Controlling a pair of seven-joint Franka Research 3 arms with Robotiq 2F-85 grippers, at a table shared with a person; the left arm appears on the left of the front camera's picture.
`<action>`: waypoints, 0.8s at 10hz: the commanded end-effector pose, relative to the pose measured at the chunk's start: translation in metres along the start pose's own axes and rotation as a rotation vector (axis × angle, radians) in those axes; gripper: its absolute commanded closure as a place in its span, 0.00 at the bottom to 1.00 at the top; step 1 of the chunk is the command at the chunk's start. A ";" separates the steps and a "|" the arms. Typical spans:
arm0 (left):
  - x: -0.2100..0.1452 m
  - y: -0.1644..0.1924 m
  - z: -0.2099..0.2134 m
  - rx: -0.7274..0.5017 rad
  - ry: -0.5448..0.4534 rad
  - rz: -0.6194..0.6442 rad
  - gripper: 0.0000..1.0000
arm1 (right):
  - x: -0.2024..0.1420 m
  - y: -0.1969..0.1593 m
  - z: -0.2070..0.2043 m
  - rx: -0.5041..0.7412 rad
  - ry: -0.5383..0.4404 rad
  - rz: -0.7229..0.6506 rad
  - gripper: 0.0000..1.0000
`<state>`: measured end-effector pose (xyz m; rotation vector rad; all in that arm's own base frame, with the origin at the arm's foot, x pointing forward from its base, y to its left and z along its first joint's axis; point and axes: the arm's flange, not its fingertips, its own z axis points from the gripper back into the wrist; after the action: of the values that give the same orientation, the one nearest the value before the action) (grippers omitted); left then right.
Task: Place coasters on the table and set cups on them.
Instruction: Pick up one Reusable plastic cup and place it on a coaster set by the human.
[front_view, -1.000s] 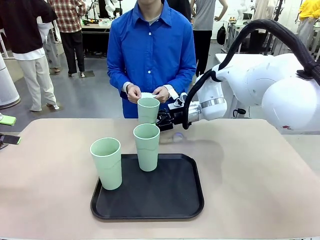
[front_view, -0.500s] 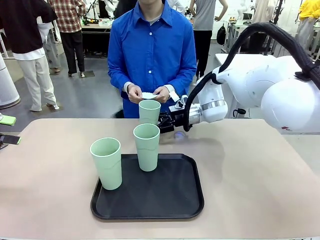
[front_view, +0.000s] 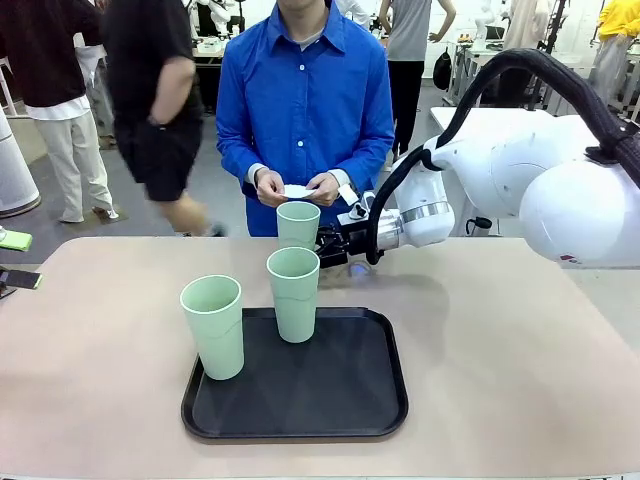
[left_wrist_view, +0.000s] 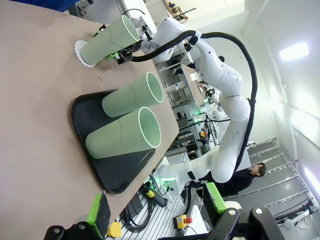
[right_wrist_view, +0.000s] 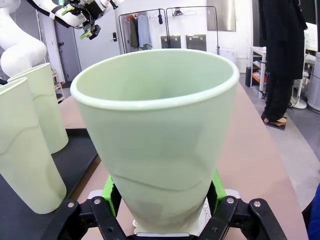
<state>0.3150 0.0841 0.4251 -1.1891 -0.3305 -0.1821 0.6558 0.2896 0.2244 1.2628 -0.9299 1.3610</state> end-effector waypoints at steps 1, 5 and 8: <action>0.000 0.000 0.001 -0.011 -0.008 -0.007 0.00 | -0.001 -0.013 -0.001 -0.010 0.014 -0.004 0.15; 0.000 0.000 0.001 -0.011 -0.008 -0.007 0.00 | 0.000 -0.013 -0.002 0.004 0.006 -0.004 0.00; 0.000 0.000 0.001 -0.011 -0.008 -0.007 0.00 | 0.000 -0.014 -0.002 0.006 0.004 -0.004 0.00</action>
<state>0.3150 0.0841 0.4251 -1.1891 -0.3305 -0.1821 0.6589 0.2900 0.2226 1.2619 -0.9352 1.3608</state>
